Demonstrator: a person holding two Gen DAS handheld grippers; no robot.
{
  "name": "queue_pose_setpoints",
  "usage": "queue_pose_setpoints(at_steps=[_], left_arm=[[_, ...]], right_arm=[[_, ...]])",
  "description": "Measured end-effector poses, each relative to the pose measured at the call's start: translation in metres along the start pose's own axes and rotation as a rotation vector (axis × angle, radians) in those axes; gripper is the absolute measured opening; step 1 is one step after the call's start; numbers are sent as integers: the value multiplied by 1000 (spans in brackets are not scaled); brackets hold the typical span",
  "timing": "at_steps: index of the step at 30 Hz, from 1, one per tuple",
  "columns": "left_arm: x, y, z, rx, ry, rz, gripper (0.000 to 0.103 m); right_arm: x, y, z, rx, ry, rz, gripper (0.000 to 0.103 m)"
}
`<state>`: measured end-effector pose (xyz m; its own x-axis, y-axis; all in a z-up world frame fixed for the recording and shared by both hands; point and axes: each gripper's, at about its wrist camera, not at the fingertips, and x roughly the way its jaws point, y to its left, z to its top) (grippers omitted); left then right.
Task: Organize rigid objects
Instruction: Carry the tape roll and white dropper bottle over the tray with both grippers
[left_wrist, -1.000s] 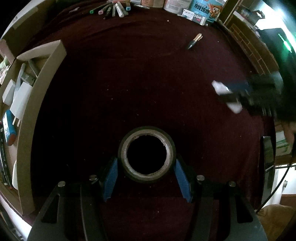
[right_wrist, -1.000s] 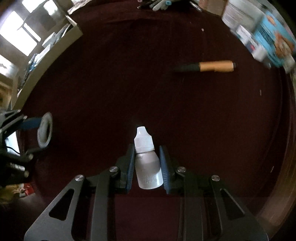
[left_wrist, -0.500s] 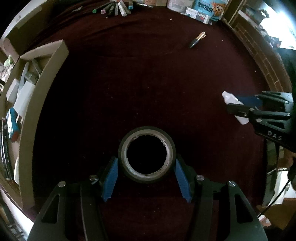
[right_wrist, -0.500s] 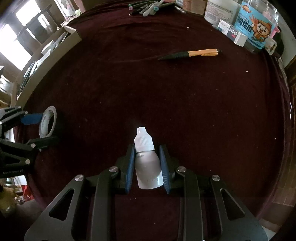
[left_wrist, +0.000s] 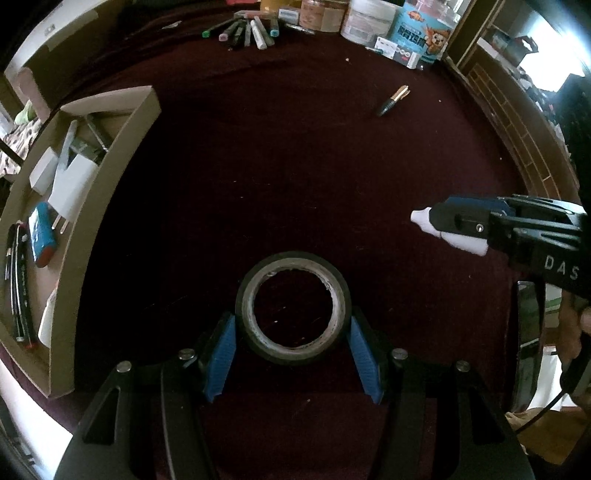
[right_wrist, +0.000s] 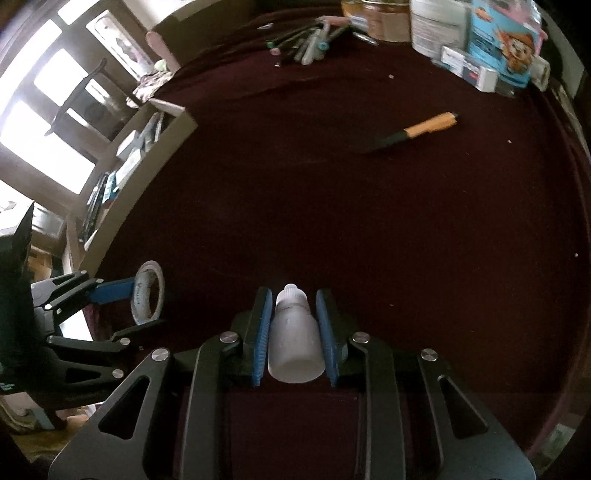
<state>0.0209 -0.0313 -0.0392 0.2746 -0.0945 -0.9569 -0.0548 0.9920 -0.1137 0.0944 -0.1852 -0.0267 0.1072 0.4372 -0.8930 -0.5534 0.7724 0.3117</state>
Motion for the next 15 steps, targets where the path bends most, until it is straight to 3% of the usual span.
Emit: queue_pose_setpoints(at_steps=[5, 15], left_arm=[[6, -12, 7, -8, -4, 4, 58], [-15, 16, 10, -60, -52, -1, 58]], right_arm=[[3, 13, -1, -16, 6, 23, 24], [12, 44, 10, -56, 14, 48, 24]])
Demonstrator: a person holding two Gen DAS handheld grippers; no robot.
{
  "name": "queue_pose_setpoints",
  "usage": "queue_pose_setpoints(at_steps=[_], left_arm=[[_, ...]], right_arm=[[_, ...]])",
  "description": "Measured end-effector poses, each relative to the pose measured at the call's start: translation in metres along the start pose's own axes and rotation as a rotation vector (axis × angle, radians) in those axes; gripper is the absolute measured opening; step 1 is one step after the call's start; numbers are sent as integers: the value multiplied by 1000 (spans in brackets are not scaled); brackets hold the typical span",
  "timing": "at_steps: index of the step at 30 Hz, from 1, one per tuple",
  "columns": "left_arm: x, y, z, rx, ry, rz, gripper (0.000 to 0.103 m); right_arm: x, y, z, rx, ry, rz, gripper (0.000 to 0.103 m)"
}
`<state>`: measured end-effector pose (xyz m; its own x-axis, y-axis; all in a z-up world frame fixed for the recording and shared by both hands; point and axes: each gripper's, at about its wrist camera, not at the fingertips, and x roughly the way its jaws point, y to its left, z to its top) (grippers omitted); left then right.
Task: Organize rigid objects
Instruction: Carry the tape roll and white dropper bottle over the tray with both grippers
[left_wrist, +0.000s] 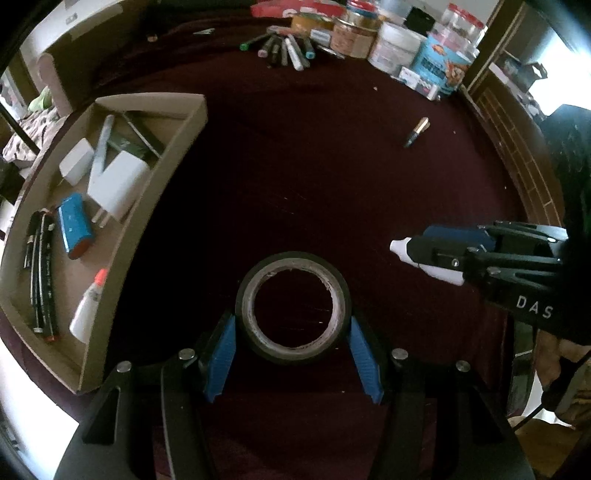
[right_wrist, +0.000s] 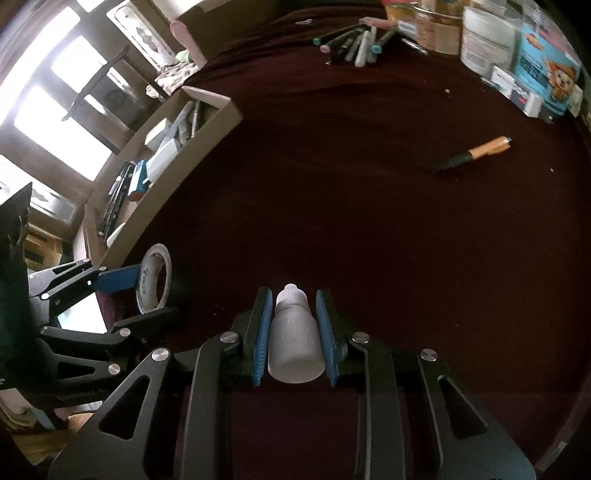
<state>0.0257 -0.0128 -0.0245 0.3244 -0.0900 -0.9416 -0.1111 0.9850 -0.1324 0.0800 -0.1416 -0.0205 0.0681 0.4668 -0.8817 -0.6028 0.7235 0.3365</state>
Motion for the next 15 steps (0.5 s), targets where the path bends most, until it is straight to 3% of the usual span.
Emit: queue_pose_setpoints(at_steps=[15], left_arm=[[-18, 44, 17, -29, -36, 24, 58]], right_arm=[[8, 45, 29, -44, -16, 34, 24]])
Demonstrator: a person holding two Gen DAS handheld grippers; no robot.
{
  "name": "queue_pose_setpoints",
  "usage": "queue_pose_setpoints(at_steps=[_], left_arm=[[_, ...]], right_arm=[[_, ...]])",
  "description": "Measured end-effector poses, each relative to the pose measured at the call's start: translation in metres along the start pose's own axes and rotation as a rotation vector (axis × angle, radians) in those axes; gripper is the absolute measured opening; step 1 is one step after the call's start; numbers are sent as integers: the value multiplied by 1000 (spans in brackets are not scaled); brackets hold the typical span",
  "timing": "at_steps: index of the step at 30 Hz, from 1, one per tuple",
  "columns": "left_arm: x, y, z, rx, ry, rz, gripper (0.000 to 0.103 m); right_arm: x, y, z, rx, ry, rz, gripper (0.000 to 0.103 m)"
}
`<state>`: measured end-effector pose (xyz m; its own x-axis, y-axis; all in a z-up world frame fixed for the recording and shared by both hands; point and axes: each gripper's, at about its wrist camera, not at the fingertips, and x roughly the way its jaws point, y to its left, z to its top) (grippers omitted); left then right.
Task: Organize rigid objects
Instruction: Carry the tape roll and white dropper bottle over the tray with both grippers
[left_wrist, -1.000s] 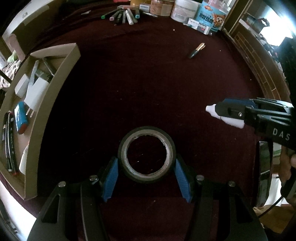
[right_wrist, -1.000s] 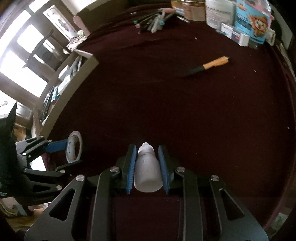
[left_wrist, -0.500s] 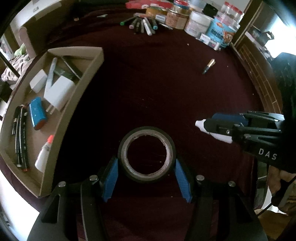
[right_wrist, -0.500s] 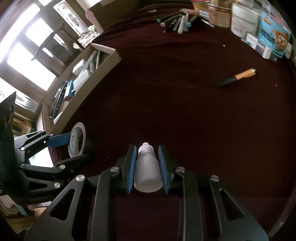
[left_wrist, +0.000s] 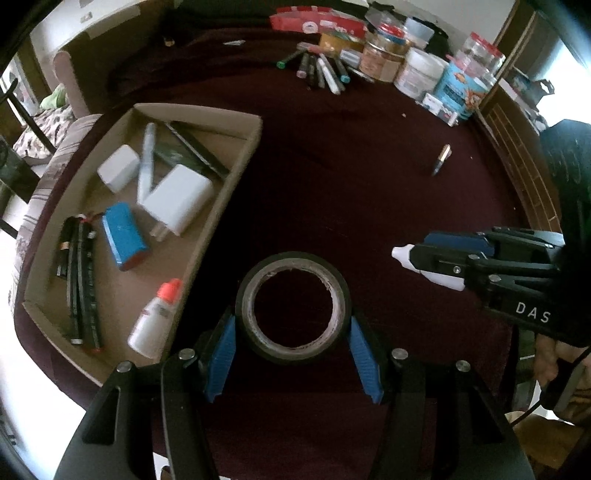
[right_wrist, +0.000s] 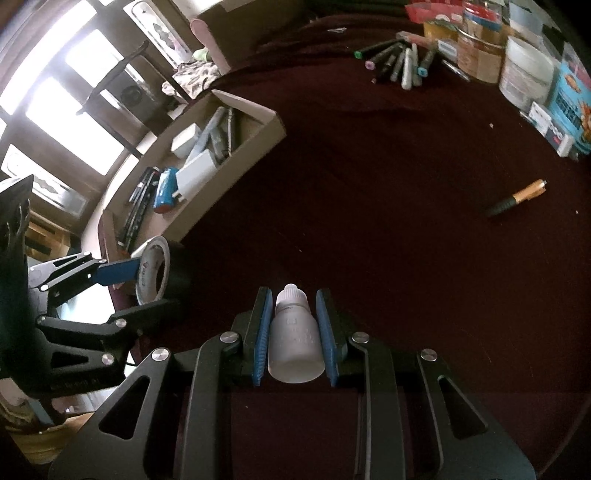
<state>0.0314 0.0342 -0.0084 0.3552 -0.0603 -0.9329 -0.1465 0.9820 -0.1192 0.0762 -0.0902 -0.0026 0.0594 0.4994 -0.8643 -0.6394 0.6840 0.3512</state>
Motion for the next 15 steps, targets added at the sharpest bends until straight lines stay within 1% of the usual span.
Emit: queue_pose_setpoints(at_steps=[6, 12, 15], left_arm=[[-11, 37, 1, -48, -22, 15, 58], [-16, 89, 3, -126, -21, 39, 58], [-12, 105, 7, -144, -13, 23, 58]], right_arm=[[1, 11, 8, 16, -15, 20, 24], [7, 19, 11, 41, -22, 40, 24], [13, 23, 13, 53, -19, 46, 24]])
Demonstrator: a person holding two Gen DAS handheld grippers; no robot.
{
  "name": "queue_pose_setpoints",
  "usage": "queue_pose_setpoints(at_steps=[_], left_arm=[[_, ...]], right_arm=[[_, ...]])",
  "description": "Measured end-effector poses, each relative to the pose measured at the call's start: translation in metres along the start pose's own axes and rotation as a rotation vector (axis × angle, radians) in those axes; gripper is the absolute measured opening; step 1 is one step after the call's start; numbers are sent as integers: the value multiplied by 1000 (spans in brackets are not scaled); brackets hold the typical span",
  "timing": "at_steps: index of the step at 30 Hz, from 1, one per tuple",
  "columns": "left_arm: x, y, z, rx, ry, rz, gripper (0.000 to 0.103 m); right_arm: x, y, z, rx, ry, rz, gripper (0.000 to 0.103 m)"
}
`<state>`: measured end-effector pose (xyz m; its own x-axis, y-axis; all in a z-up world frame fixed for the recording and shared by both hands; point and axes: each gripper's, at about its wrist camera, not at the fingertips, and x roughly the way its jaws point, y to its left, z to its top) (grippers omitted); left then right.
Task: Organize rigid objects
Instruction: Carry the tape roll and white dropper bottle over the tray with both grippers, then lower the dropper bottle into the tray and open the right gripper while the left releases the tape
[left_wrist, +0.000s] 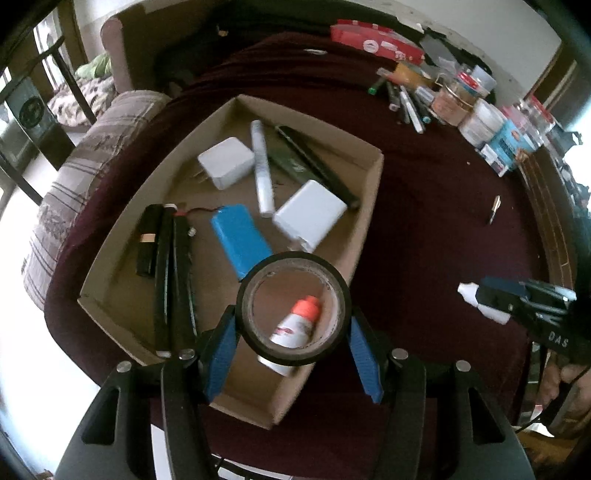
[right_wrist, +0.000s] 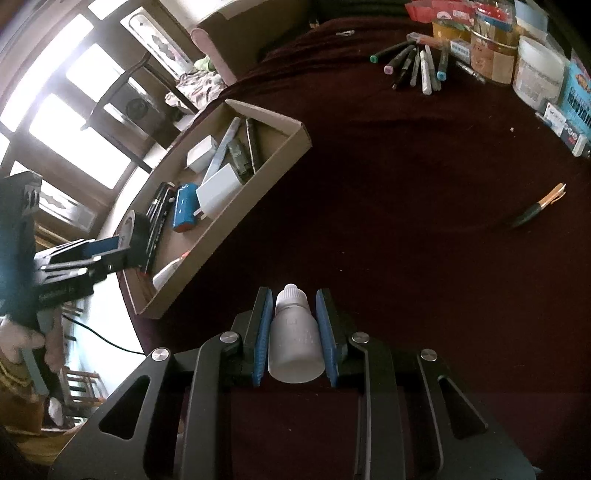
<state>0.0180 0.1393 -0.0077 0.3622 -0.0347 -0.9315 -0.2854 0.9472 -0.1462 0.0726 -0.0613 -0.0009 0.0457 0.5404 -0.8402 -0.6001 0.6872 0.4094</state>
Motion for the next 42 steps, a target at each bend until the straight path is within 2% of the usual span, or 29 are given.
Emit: queue_pose_setpoints(at_steps=[8, 22, 33, 42], left_arm=[[23, 21, 13, 10, 50, 21, 58], [63, 50, -3, -18, 180, -16, 58], [61, 49, -8, 2, 162, -21, 58], [58, 50, -15, -14, 118, -20, 58]], right_arm=[[15, 12, 9, 19, 9, 18, 24], [44, 64, 33, -82, 55, 24, 25], [68, 108, 62, -173, 104, 59, 25], [104, 128, 67, -199, 172, 85, 25]])
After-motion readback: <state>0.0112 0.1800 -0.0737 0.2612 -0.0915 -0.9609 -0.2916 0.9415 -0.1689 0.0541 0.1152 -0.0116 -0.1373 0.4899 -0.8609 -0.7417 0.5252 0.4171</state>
